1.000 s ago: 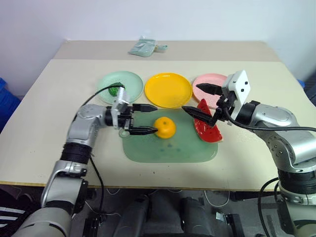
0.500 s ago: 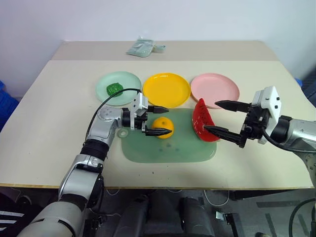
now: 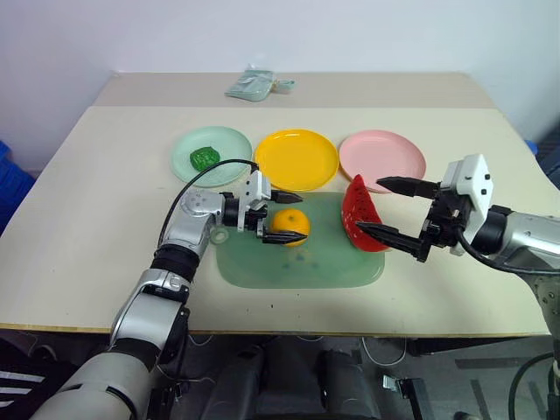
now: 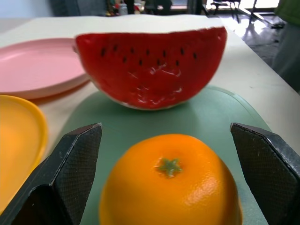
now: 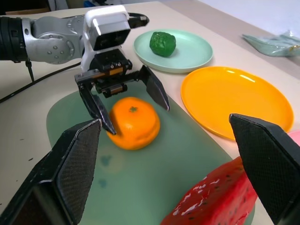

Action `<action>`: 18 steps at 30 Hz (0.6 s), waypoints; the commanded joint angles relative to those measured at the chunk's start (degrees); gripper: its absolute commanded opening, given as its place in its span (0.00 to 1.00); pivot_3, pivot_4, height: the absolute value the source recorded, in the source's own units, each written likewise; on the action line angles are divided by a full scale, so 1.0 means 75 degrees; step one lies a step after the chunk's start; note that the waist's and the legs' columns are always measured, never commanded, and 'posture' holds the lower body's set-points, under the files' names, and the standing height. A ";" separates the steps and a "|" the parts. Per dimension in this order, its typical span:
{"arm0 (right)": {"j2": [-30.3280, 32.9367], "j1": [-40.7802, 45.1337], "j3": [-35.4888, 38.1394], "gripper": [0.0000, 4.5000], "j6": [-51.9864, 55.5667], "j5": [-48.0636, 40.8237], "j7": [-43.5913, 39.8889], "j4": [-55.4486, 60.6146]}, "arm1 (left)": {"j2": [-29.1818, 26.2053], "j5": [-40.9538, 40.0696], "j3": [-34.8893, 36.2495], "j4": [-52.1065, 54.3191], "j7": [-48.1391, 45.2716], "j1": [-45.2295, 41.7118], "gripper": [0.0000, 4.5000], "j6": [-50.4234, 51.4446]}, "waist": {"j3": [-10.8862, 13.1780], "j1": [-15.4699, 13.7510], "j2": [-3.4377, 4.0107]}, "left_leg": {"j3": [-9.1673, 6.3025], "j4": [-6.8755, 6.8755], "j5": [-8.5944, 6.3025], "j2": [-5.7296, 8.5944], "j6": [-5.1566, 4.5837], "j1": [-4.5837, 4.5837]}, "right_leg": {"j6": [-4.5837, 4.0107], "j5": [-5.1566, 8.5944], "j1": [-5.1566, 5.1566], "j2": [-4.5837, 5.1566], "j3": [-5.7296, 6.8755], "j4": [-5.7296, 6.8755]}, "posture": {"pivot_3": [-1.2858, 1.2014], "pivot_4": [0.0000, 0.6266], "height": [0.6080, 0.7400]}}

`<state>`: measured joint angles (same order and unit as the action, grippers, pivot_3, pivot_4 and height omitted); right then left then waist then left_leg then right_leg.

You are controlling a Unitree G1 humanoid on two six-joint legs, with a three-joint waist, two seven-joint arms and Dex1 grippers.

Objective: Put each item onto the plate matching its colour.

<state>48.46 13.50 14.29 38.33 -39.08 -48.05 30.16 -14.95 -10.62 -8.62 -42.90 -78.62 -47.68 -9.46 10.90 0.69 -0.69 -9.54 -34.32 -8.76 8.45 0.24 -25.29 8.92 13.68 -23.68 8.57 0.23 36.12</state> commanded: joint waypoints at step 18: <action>-0.0093 0.0244 -0.0033 1.00 -0.0456 0.0127 0.0317 0.0077 | 0.0686 -0.0147 0.1397 -0.2362 0.3098 -0.2294 0.64 -0.0047 | 0.0012 -0.0020 -0.0020 | -0.0008 -0.0025 -0.0005 0.0003 -0.0008 -0.0012 | 0.0010 0.0004 0.0005 0.0000 0.0011 0.0001 | 0.52 0.24 1.00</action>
<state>48.07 14.39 13.36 36.12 -38.37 -46.14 30.01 -9.79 -9.81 -0.94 -59.95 -59.21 -61.98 -9.98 10.99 0.54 -0.85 -9.60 -34.55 -8.82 8.48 0.14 -25.40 9.03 13.73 -23.64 8.57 0.32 36.13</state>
